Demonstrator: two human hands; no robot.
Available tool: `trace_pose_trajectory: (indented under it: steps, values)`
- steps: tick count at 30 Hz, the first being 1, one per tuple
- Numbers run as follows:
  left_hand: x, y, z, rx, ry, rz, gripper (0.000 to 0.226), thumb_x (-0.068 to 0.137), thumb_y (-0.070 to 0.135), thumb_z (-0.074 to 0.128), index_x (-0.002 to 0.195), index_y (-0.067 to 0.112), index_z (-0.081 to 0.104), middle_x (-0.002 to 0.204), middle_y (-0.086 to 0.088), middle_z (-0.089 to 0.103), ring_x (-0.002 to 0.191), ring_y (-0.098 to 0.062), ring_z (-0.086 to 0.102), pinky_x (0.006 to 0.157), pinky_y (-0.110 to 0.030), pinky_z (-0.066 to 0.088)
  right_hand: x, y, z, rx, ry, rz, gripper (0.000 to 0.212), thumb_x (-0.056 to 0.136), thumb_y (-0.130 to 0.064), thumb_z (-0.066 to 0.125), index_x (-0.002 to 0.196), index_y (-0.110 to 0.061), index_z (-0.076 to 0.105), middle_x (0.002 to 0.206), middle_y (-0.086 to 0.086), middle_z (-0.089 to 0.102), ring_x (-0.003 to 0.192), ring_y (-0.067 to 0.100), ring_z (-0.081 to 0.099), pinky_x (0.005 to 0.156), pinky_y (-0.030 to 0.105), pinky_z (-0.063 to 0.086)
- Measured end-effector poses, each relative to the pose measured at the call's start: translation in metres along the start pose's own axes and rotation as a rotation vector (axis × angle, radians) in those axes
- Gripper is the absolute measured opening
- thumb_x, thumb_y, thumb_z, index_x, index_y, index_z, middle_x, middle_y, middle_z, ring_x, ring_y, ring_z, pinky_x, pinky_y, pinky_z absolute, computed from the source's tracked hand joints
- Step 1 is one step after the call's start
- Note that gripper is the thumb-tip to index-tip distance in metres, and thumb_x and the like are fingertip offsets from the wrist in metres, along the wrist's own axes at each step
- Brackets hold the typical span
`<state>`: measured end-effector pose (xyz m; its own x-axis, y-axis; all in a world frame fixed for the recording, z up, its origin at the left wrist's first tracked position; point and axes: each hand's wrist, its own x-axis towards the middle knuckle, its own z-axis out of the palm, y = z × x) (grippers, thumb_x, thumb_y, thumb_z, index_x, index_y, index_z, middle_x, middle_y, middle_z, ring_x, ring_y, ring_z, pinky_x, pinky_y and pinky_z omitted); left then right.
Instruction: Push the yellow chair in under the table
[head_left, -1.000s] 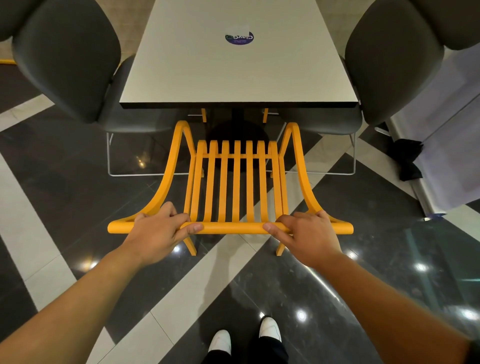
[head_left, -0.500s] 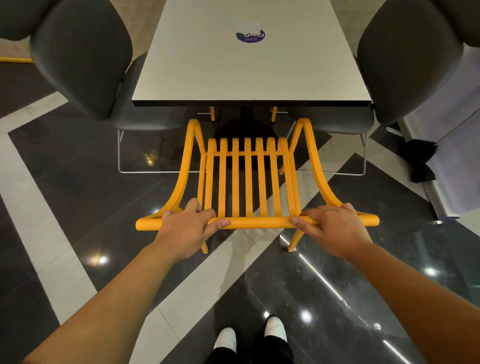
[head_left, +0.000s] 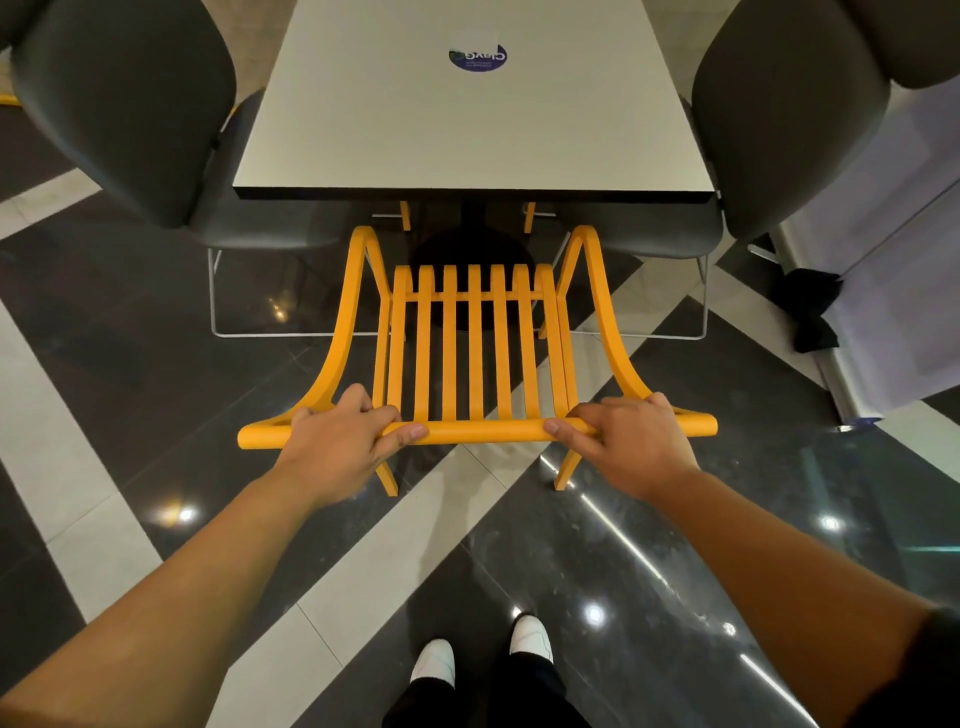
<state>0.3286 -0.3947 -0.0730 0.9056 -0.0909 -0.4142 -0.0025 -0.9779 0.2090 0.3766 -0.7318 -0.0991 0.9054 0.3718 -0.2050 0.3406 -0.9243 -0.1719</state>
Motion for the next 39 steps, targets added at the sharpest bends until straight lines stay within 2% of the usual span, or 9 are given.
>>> trace_pose_trajectory:
  steps: [4, 8, 12, 19, 27, 31, 35, 37, 39]
  values:
    - [0.003, -0.004, 0.003, -0.009, 0.005, 0.01, 0.061, 0.089, 0.075, 0.014, 0.105, 0.038, 0.06, 0.099, 0.008, 0.043, 0.095, -0.011, 0.05, 0.097, -0.049, 0.041, 0.001, -0.001, 0.001, -0.023, 0.002, -0.008, 0.087, 0.089, -0.089, 0.001, 0.095, -0.037, 0.07, 0.068, -0.01, 0.056, 0.073, 0.01, 0.058, 0.088, 0.039, 0.035]
    - [0.005, -0.013, 0.007, -0.021, 0.019, 0.026, 0.063, 0.087, 0.079, 0.012, 0.1, 0.039, 0.06, 0.096, 0.01, 0.042, 0.092, -0.007, 0.048, 0.093, -0.046, 0.039, 0.0, -0.004, 0.003, -0.037, -0.006, -0.006, 0.089, 0.088, -0.089, -0.003, 0.097, -0.037, 0.069, 0.071, -0.01, 0.058, 0.075, 0.013, 0.06, 0.093, 0.041, 0.038]
    - [0.005, -0.014, 0.011, -0.001, 0.029, 0.026, 0.062, 0.087, 0.079, 0.012, 0.101, 0.041, 0.059, 0.097, 0.011, 0.041, 0.091, -0.007, 0.047, 0.089, -0.044, 0.036, -0.002, -0.003, 0.004, -0.032, 0.002, -0.005, 0.09, 0.088, -0.089, -0.002, 0.097, -0.037, 0.07, 0.07, -0.01, 0.057, 0.074, 0.011, 0.059, 0.088, 0.038, 0.033]
    - [0.002, -0.011, 0.007, 0.0, 0.015, 0.01, 0.062, 0.088, 0.078, 0.014, 0.103, 0.04, 0.06, 0.099, 0.009, 0.043, 0.095, -0.01, 0.049, 0.095, -0.046, 0.038, -0.001, -0.003, 0.003, -0.035, -0.023, 0.008, 0.089, 0.087, -0.089, -0.001, 0.1, -0.038, 0.071, 0.072, -0.011, 0.058, 0.077, 0.011, 0.06, 0.089, 0.038, 0.035]
    - [-0.005, -0.004, 0.002, 0.032, -0.018, -0.026, 0.07, 0.084, 0.081, 0.007, 0.108, 0.04, 0.058, 0.103, 0.008, 0.045, 0.103, -0.01, 0.049, 0.104, -0.048, 0.039, -0.007, -0.009, -0.005, 0.007, -0.09, 0.052, 0.091, 0.085, -0.09, -0.002, 0.102, -0.039, 0.071, 0.08, -0.012, 0.063, 0.086, 0.008, 0.061, 0.103, 0.043, 0.039]
    - [-0.011, -0.002, 0.004, 0.024, 0.012, -0.071, 0.088, 0.074, 0.087, -0.004, 0.111, 0.041, 0.061, 0.104, 0.011, 0.045, 0.102, -0.006, 0.05, 0.103, -0.043, 0.039, -0.011, -0.013, -0.009, -0.006, -0.141, 0.084, 0.102, 0.079, -0.091, -0.011, 0.111, -0.039, 0.07, 0.091, -0.015, 0.064, 0.096, 0.009, 0.061, 0.109, 0.046, 0.037]
    - [-0.01, 0.003, -0.004, 0.012, -0.003, -0.112, 0.1, 0.066, 0.09, -0.007, 0.119, 0.04, 0.062, 0.111, 0.013, 0.046, 0.107, -0.003, 0.049, 0.106, -0.04, 0.037, -0.004, -0.016, -0.021, 0.081, -0.224, 0.132, 0.125, 0.059, -0.099, -0.022, 0.118, -0.037, 0.068, 0.098, -0.013, 0.06, 0.107, 0.012, 0.057, 0.109, 0.048, 0.032]
    - [-0.008, 0.006, -0.012, -0.013, -0.065, -0.128, 0.093, 0.069, 0.092, 0.0, 0.12, 0.043, 0.061, 0.114, 0.012, 0.046, 0.111, -0.004, 0.048, 0.107, -0.039, 0.034, 0.0, -0.019, -0.031, 0.086, -0.304, 0.147, 0.122, 0.06, -0.1, -0.016, 0.124, -0.037, 0.067, 0.108, -0.008, 0.063, 0.119, 0.016, 0.057, 0.111, 0.05, 0.031]
    - [-0.007, 0.009, -0.015, -0.019, -0.124, -0.142, 0.07, 0.08, 0.089, 0.013, 0.114, 0.047, 0.058, 0.117, 0.012, 0.044, 0.114, -0.004, 0.047, 0.108, -0.04, 0.032, 0.002, -0.02, -0.037, 0.074, -0.349, 0.148, 0.104, 0.075, -0.097, 0.0, 0.129, -0.037, 0.066, 0.124, -0.004, 0.066, 0.128, 0.019, 0.055, 0.115, 0.052, 0.03]
